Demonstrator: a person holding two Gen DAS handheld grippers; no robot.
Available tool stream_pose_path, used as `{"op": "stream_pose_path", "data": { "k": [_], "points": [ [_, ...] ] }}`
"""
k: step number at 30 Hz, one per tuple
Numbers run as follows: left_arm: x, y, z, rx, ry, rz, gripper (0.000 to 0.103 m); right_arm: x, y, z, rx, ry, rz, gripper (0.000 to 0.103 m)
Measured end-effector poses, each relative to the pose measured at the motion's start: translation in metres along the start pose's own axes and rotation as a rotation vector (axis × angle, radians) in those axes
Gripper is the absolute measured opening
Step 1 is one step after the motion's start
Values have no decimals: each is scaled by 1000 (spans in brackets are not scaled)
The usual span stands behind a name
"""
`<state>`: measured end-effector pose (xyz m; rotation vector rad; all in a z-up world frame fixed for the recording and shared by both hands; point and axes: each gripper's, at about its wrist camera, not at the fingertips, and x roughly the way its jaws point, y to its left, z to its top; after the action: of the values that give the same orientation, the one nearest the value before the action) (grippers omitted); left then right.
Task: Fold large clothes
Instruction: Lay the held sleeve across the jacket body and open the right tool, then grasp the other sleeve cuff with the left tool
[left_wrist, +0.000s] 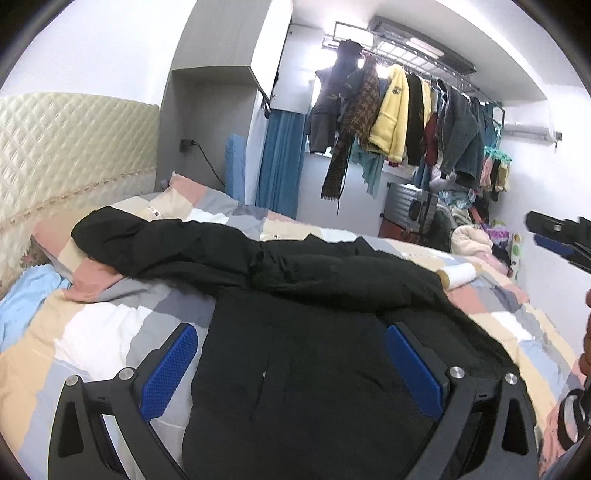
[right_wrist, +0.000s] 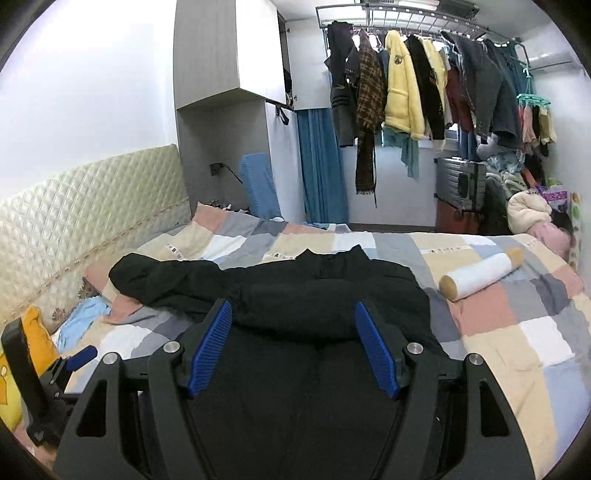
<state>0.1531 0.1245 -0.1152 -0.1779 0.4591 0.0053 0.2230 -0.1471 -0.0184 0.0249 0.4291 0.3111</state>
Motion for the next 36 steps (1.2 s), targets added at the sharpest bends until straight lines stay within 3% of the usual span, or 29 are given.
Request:
{"op": "stream_pose_path", "data": {
  "k": [7, 10, 15, 20, 24, 30, 33, 36],
  "points": [
    [-7, -2, -11, 2, 5, 10, 103, -30, -23, -36, -21, 17, -62, 70],
    [-4, 7, -19, -48, 3, -40, 103, -43, -32, -51, -49, 19, -67, 70],
    [14, 19, -26, -141, 57, -30, 103, -66, -48, -70, -23, 23, -57, 70],
    [15, 9, -26, -102, 54, 5, 103, -75, -59, -91, 9, 81, -36, 71],
    [13, 4, -24, -98, 55, -21, 103, -90, -65, -102, 41, 65, -15, 79],
    [21, 8, 2, -84, 64, -68, 103, -90, -72, -110, 71, 70, -4, 79],
    [20, 17, 24, -95, 26, -116, 103, -87, -74, -112, 70, 47, -19, 79],
    [23, 28, 45, -78, -4, -110, 103, -82, -75, -112, 62, 26, -38, 79]
  ]
}}
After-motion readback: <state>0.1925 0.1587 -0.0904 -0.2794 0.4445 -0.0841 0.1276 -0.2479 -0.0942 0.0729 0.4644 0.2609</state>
